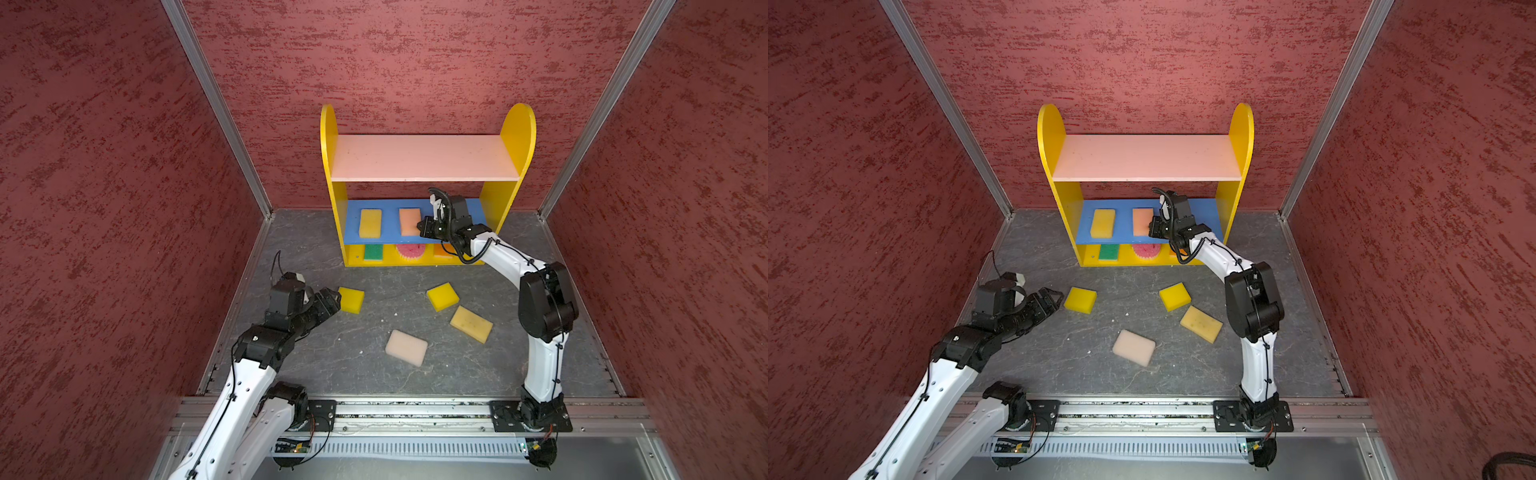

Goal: Place and organize the cleaning sponges onto the shelf

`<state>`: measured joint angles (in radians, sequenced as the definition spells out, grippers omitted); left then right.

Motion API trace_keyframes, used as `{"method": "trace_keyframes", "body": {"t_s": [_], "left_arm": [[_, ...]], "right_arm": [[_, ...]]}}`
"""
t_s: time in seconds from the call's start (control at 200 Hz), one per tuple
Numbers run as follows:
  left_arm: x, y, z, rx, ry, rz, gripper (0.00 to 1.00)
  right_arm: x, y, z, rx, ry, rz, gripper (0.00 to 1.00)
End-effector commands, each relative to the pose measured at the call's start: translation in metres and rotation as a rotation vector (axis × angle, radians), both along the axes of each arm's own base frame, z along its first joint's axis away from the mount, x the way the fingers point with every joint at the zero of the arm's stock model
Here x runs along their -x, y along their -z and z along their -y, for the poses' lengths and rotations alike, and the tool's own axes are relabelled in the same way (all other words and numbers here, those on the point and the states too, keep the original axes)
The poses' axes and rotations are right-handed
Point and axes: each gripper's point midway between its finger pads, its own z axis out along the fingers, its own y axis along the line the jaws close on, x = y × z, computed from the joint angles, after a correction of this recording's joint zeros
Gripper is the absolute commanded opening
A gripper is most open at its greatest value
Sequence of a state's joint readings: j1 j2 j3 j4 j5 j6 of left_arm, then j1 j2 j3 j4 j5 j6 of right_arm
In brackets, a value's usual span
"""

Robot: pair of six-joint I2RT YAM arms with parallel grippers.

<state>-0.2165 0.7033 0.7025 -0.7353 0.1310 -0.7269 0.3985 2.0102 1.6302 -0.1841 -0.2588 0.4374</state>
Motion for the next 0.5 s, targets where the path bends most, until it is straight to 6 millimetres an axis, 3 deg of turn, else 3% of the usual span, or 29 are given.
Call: {"method": "trace_keyframes", "body": {"t_s": [0.0, 0.155, 0.321, 0.496], "left_arm": [[-0.005, -0.017, 0.002, 0.008, -0.001, 0.054, 0.86], [-0.004, -0.017, 0.002, 0.007, 0.001, 0.055, 0.86], [-0.003, -0.018, 0.002, 0.007, 0.000, 0.058, 0.86], [0.000, -0.017, 0.001, 0.004, -0.001, 0.057, 0.86]], "right_arm": [[0.011, -0.007, -0.001, -0.016, -0.002, -0.014, 0.09], [0.012, -0.008, 0.001, -0.021, 0.012, -0.013, 0.14], [0.011, -0.010, 0.002, -0.021, 0.019, -0.011, 0.29], [0.010, -0.017, 0.003, -0.015, 0.027, 0.002, 0.35]]}}
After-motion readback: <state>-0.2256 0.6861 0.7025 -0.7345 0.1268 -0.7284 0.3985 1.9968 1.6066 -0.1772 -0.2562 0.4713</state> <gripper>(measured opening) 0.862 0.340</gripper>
